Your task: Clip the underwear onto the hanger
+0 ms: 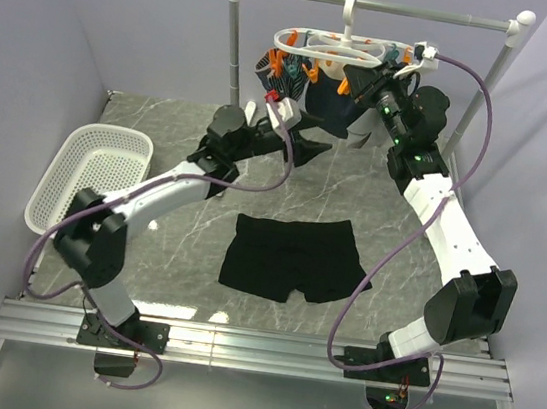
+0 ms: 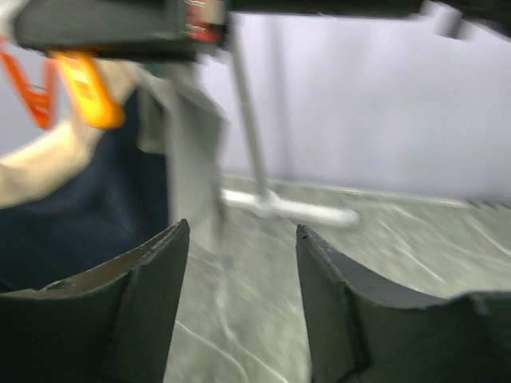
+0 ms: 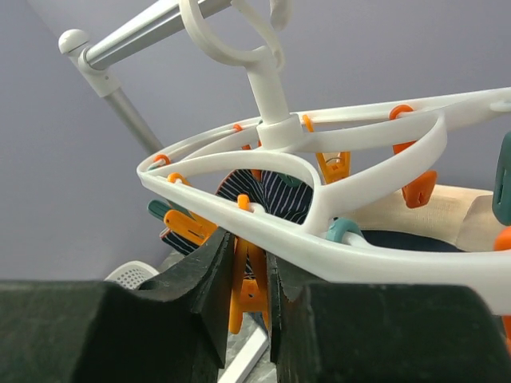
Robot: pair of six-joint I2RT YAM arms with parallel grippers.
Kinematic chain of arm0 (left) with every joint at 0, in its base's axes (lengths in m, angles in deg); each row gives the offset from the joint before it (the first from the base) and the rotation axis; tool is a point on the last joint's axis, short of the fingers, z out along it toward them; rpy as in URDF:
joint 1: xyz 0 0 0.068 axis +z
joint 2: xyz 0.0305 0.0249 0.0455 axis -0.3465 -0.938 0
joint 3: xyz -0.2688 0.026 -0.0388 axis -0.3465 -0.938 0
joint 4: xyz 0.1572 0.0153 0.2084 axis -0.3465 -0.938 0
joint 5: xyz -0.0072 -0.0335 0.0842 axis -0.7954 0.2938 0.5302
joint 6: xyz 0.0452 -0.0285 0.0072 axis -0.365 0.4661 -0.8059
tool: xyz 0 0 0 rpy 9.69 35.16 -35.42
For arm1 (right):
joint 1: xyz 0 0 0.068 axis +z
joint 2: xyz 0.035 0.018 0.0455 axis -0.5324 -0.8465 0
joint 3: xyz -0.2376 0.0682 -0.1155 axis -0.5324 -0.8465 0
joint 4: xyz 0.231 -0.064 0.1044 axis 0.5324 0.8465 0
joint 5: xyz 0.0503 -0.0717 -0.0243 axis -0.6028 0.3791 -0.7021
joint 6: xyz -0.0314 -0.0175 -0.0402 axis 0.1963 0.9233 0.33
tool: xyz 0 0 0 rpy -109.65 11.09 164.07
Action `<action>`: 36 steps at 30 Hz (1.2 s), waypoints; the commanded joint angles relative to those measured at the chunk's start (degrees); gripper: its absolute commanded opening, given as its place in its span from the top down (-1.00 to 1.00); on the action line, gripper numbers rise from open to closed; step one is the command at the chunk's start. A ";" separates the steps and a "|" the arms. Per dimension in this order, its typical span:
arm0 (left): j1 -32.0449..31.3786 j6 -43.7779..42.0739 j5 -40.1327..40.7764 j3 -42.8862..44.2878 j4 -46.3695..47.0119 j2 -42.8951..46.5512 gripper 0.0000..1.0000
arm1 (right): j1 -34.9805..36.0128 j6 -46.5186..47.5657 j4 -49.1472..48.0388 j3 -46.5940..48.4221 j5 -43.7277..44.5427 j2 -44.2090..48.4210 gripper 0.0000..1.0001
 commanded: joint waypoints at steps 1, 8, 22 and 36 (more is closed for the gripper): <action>-0.18 -1.64 -8.72 -4.13 -12.83 6.52 -0.21 | -0.04 -0.23 -0.60 3.08 -1.32 0.34 1.00; -2.64 2.32 -3.73 -2.76 -29.97 -0.22 -0.09 | -0.12 -0.23 -0.25 3.52 -1.67 0.25 1.00; 0.96 -11.03 -12.77 25.45 -65.14 -26.67 -0.49 | -0.13 -0.23 0.45 3.34 -4.04 0.34 1.00; 3.95 -18.16 -15.93 32.23 -74.98 -37.67 -0.48 | -0.30 0.38 0.71 2.82 -5.01 0.60 1.00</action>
